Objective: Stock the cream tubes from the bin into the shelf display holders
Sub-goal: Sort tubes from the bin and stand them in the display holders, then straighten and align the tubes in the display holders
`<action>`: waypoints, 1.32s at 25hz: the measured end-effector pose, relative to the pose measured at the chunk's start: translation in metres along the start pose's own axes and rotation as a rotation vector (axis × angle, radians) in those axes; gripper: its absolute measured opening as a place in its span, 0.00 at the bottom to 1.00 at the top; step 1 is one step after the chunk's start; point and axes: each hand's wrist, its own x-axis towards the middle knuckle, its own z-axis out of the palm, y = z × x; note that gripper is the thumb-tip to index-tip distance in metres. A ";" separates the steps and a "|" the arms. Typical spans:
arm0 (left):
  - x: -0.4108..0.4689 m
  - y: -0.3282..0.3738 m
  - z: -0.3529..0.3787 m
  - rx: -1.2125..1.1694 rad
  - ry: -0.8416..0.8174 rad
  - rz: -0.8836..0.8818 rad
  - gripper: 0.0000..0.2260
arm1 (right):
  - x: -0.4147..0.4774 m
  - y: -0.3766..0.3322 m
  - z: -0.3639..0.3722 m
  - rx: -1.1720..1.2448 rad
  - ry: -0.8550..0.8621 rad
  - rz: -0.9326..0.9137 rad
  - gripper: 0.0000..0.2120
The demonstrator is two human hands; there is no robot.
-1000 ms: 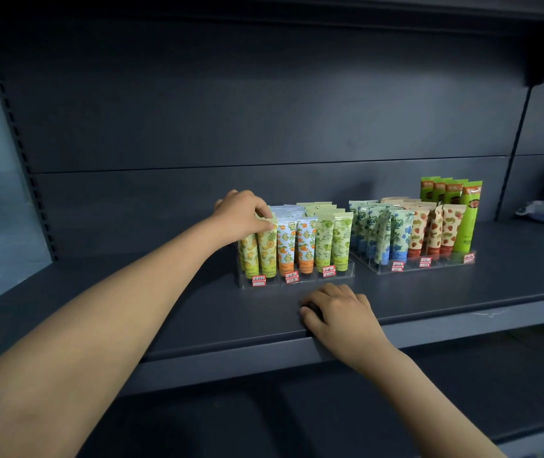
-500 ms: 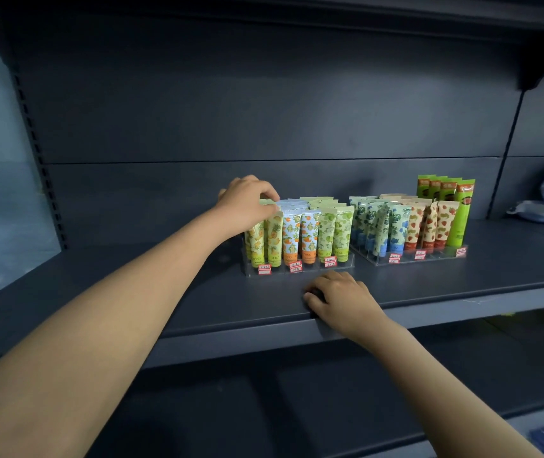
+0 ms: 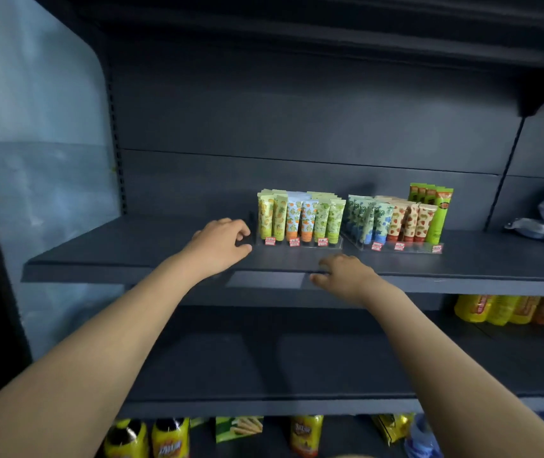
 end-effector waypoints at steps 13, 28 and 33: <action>-0.133 0.032 -0.040 0.055 0.010 -0.120 0.15 | -0.096 -0.022 -0.027 0.136 0.219 -0.226 0.23; 0.083 -0.063 -0.017 -0.063 0.004 0.235 0.11 | 0.062 -0.059 -0.033 0.125 0.398 -0.026 0.19; 0.129 -0.065 0.001 -0.147 0.025 0.284 0.11 | 0.099 -0.057 -0.033 0.039 0.376 -0.020 0.20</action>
